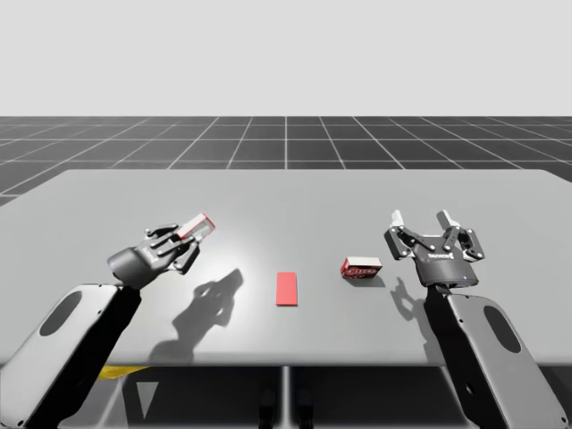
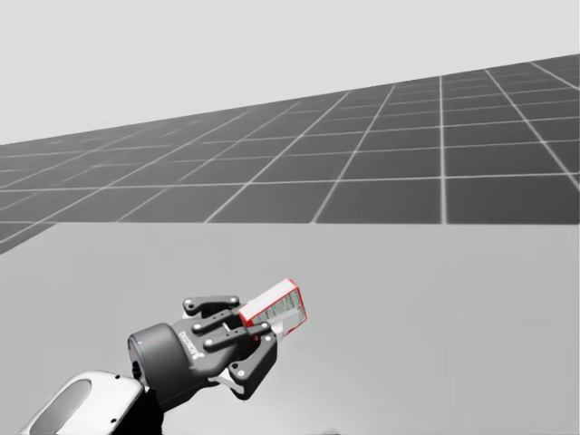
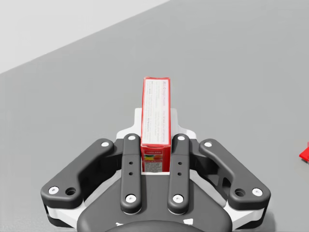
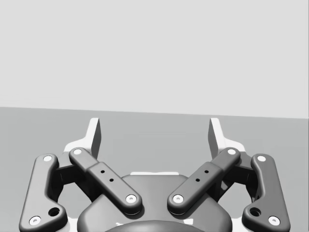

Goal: Look at the card. If it is red, pick the object on the left. If it is green, pick the object on the right.

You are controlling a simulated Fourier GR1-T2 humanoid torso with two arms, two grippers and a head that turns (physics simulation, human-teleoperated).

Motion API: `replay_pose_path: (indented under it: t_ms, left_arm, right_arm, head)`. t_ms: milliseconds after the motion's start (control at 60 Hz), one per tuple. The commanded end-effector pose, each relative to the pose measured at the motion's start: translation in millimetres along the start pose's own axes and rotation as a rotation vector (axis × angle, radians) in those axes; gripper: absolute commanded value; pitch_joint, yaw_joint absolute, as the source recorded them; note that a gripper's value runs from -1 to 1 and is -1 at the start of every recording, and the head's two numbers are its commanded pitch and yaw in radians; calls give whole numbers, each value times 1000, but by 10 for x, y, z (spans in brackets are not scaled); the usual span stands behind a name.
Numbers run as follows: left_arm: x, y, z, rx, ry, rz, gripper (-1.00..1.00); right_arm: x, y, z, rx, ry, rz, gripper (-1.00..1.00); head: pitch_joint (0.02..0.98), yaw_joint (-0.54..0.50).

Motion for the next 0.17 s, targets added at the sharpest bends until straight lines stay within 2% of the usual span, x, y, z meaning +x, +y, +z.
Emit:
replay_pose_path:
  t_ms: [17,167]
  left_arm:
    - [497,2,-64,-15,-104,-52,1000]
    - [918,6,-28,59,-246,-45,1000]
  right_arm:
    - [-3,-1,-5,-1,1,1,-1000]
    - [-2,1,-2,2,2,1,-1000]
  head:
    - [437,346]
    - [438,347]
